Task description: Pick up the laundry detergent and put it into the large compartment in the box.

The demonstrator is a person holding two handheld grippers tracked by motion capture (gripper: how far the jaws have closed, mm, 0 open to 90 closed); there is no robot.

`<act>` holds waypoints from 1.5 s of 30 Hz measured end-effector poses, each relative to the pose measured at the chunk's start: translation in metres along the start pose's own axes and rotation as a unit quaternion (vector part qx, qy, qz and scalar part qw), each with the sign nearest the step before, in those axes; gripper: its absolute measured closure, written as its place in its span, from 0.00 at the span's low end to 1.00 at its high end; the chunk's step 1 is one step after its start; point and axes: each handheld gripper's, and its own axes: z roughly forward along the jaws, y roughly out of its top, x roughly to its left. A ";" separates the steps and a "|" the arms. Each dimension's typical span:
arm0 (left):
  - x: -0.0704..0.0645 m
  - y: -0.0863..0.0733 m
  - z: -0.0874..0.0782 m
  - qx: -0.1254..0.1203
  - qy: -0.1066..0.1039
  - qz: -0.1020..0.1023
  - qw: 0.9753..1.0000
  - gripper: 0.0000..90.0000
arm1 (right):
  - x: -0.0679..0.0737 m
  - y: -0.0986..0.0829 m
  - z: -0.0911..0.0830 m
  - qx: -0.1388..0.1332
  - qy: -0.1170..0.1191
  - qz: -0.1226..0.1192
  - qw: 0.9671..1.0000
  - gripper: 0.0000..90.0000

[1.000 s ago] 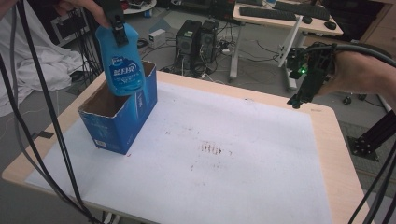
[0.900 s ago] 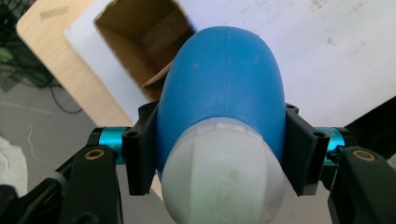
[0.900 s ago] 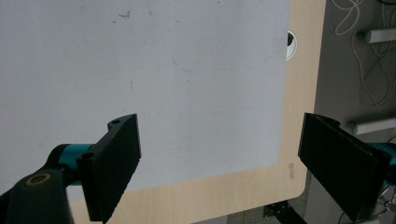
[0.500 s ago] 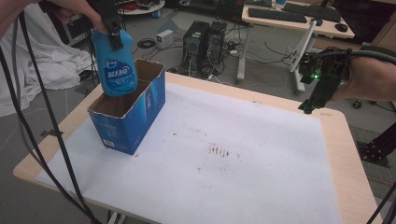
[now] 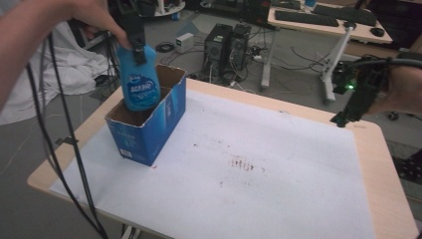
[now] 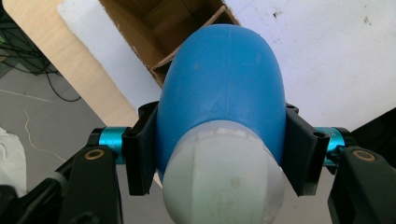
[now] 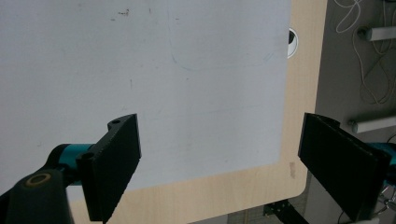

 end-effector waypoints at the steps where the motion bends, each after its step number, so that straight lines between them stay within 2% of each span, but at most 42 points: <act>1: 0.000 0.000 0.001 0.000 -0.001 0.000 1.000 0.42 | 0.000 0.000 0.000 0.000 0.000 0.000 1.000 0.14; 10: 0.000 -0.002 0.014 0.004 -0.005 0.007 1.000 0.42 | 0.000 0.002 0.003 0.000 0.001 -0.005 1.000 0.14; 25: -0.003 -0.004 0.050 0.011 -0.009 0.025 1.000 0.42 | 0.002 0.009 0.006 0.002 0.000 -0.012 1.000 0.14; 35: -0.003 -0.006 0.064 0.010 -0.013 0.033 0.999 0.42 | 0.002 0.011 0.007 0.001 -0.001 -0.015 1.000 0.14; 38: -0.003 -0.008 0.071 0.008 -0.016 0.040 0.999 0.42 | 0.003 0.011 0.007 0.004 -0.001 -0.010 1.000 0.14; 45: -0.002 -0.011 0.085 0.013 -0.021 0.046 0.999 0.42 | 0.003 0.014 0.010 0.002 0.001 -0.016 1.000 0.14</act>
